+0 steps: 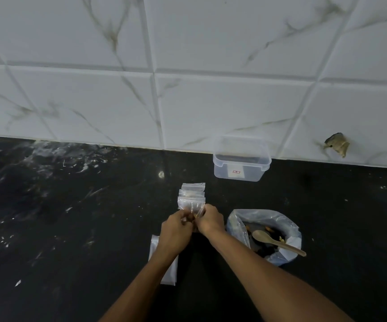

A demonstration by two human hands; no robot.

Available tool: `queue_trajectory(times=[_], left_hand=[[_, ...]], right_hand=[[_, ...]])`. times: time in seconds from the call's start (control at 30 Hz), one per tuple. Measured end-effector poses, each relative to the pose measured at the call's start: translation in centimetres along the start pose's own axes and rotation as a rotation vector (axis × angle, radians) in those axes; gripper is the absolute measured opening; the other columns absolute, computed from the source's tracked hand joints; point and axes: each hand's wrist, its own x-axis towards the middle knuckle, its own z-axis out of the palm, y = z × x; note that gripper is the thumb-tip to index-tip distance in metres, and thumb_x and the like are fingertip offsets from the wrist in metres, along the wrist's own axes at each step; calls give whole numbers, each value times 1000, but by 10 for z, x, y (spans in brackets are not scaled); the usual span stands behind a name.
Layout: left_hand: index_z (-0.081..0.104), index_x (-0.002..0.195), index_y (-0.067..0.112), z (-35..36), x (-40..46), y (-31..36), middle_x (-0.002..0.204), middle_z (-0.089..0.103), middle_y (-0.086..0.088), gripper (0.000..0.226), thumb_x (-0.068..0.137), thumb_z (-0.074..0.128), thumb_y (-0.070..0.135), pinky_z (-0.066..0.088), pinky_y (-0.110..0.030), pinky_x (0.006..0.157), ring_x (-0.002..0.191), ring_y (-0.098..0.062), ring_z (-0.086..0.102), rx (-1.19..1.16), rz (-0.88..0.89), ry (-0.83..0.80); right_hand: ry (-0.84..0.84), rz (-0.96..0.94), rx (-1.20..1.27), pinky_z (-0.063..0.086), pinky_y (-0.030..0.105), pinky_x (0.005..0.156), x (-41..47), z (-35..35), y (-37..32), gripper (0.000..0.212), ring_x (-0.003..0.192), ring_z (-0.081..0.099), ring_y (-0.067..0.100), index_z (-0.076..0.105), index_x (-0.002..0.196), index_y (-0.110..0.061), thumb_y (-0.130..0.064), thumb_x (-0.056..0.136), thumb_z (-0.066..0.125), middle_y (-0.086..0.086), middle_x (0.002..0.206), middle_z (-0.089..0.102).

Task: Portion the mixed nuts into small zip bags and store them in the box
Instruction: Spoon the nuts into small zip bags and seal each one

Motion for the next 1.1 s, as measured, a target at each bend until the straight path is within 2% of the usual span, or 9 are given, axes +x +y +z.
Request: queue_trajectory(times=[0.07, 0.13, 0.23, 0.33, 0.47, 0.6, 0.7, 0.8, 1.1], left_hand=[[61, 91, 34, -5, -3, -1, 84, 63, 14, 31, 97, 48, 7, 42, -2, 55, 72, 3, 57, -28, 6, 44], [63, 100, 31, -14, -9, -6, 86, 60, 18, 26, 98, 50, 9, 43, -4, 57, 75, 7, 56, -50, 5, 106], [61, 126, 18, -30, -15, -21, 113, 64, 7, 34, 97, 49, 4, 44, -10, 64, 82, 3, 57, -48, -51, 170], [58, 132, 17, -45, -24, -37, 128, 62, -4, 37, 98, 50, 7, 42, -16, 67, 85, 0, 56, -37, -118, 223], [64, 123, 15, -51, -40, -57, 114, 66, -2, 28, 98, 53, 14, 42, -19, 66, 81, -2, 56, 17, -215, 232], [63, 97, 24, -47, -59, -71, 100, 63, 1, 12, 98, 55, 16, 45, -22, 63, 82, -7, 60, 23, -300, 117], [62, 95, 25, -41, -68, -74, 98, 61, 2, 11, 97, 55, 16, 50, -28, 72, 87, -12, 61, 27, -321, 86], [57, 83, 29, -35, -73, -73, 88, 58, 7, 21, 96, 55, 14, 47, -24, 66, 80, -8, 58, 41, -309, 90], [69, 94, 20, -36, -82, -75, 91, 65, 4, 18, 95, 53, 12, 47, -22, 62, 80, -8, 62, 49, -314, 108]], right_hand=[[-3, -5, 6, 54, 33, 84, -2, 0, 3, 28, 99, 64, 22, 60, 109, -14, -21, 83, 68, 6, 109, 66], [23, -32, -12, 53, 31, 77, -6, 0, 8, 32, 97, 64, 22, 58, 108, -14, -23, 81, 72, 5, 106, 66], [116, -76, -63, 48, 29, 67, -16, -4, 12, 26, 92, 63, 19, 54, 105, -16, -26, 85, 68, 4, 100, 64], [73, -103, -71, 49, 25, 63, -30, -6, 14, 16, 85, 63, 13, 57, 103, -18, -23, 89, 64, 0, 95, 64], [-86, -58, -96, 59, 30, 71, -54, 7, 17, 8, 79, 68, 14, 66, 97, -18, -22, 91, 61, 3, 90, 68], [-177, 19, -121, 61, 31, 70, -70, 33, 25, 15, 75, 69, 13, 65, 100, -16, -27, 91, 63, 4, 91, 69], [-178, 55, -141, 60, 33, 72, -78, 50, 27, 25, 82, 69, 17, 63, 108, -17, -31, 87, 66, 5, 99, 69], [-160, 78, -175, 53, 30, 71, -85, 58, 23, 33, 96, 66, 19, 63, 115, -18, -33, 86, 68, 4, 111, 67], [-151, 56, -175, 53, 29, 78, -90, 62, 30, 26, 98, 66, 17, 67, 108, -17, -27, 85, 72, 3, 108, 68]])
